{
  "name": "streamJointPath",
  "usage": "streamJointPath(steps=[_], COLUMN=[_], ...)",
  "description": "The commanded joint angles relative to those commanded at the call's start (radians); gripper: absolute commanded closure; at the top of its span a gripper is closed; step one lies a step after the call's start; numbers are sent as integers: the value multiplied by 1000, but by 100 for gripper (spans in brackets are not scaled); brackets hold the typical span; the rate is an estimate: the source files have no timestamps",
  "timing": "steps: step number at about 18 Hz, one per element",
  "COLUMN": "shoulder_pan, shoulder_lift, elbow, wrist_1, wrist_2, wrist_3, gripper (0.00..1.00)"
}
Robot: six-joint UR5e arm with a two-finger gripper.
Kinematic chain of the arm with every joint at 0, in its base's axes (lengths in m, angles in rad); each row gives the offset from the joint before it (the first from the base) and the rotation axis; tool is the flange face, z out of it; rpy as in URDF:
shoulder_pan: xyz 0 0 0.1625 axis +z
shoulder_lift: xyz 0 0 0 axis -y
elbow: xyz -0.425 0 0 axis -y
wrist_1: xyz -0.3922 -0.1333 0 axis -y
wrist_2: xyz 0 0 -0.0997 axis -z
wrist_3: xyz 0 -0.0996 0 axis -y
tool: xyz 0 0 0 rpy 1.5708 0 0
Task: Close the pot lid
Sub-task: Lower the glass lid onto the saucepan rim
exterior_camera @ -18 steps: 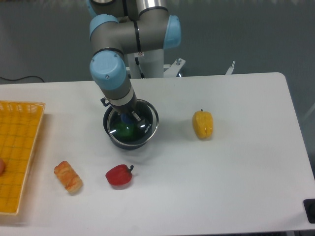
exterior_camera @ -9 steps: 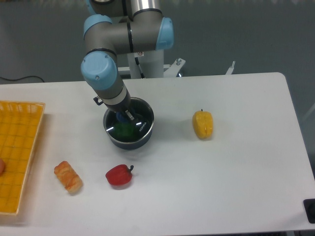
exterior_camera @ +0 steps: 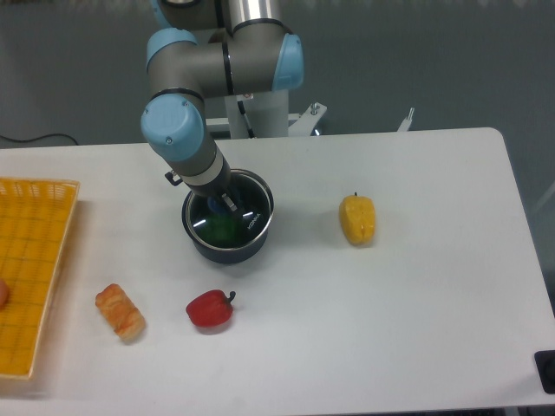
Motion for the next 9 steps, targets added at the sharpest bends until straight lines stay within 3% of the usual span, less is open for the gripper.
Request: streamJointPath(steps=[9], shoulder_pan=[-2], shoulder_lift=[0], elbow=[0], wrist_1=[0], wrist_2=[0], wrist_3=[-6], gripper=[48])
